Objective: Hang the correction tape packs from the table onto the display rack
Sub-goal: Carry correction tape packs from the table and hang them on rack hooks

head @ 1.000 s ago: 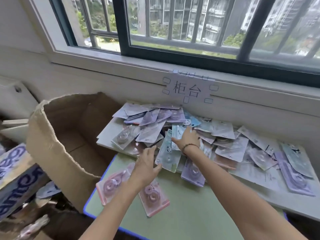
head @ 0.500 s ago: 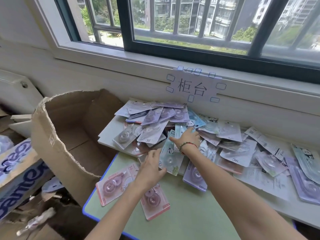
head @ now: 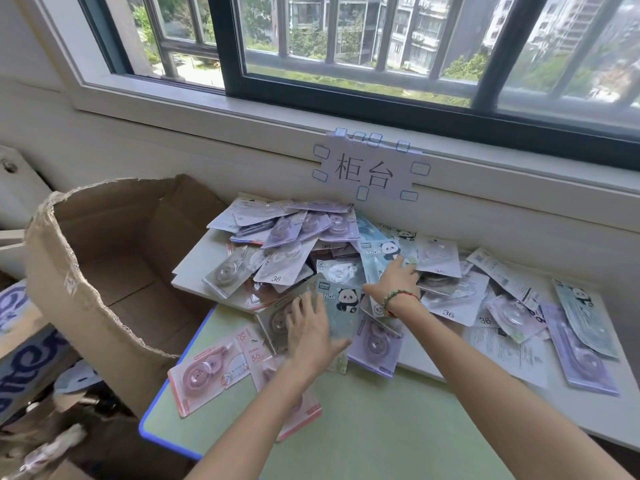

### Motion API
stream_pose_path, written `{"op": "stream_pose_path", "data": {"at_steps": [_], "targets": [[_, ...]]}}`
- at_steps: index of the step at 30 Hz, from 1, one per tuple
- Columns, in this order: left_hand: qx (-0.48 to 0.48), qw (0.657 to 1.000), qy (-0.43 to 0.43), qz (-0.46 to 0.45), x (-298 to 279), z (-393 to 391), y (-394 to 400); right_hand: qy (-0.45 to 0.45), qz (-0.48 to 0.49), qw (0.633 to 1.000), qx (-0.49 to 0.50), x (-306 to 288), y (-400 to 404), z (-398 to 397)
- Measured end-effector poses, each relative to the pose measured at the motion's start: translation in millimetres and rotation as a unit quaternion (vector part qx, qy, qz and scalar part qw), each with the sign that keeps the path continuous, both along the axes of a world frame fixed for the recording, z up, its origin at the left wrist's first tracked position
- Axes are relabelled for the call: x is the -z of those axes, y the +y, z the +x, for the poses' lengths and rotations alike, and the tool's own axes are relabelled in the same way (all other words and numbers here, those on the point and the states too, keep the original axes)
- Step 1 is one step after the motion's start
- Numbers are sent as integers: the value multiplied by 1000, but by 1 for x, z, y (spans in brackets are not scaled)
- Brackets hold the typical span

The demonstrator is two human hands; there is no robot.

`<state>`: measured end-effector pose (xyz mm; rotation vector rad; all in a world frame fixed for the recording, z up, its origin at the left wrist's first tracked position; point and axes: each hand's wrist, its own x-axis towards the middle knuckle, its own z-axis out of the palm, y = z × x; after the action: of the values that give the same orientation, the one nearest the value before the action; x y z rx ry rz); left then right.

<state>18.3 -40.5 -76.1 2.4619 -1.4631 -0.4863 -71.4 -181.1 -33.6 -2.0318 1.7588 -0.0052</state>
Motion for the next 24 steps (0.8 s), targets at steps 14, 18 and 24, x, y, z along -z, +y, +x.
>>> {"op": "stream_pose_path", "data": {"at_steps": [14,18,24], "targets": [[-114,993,-39,-13,17,-38,-13,-88,-42,995,30,17,14,-69],[-132,989,0,-72,16,-41,-9,-101,-68,992,20,22,22,-70],[-136,977,64,-148,9,-37,-5,-111,-56,992,11,12,32,-78]]}}
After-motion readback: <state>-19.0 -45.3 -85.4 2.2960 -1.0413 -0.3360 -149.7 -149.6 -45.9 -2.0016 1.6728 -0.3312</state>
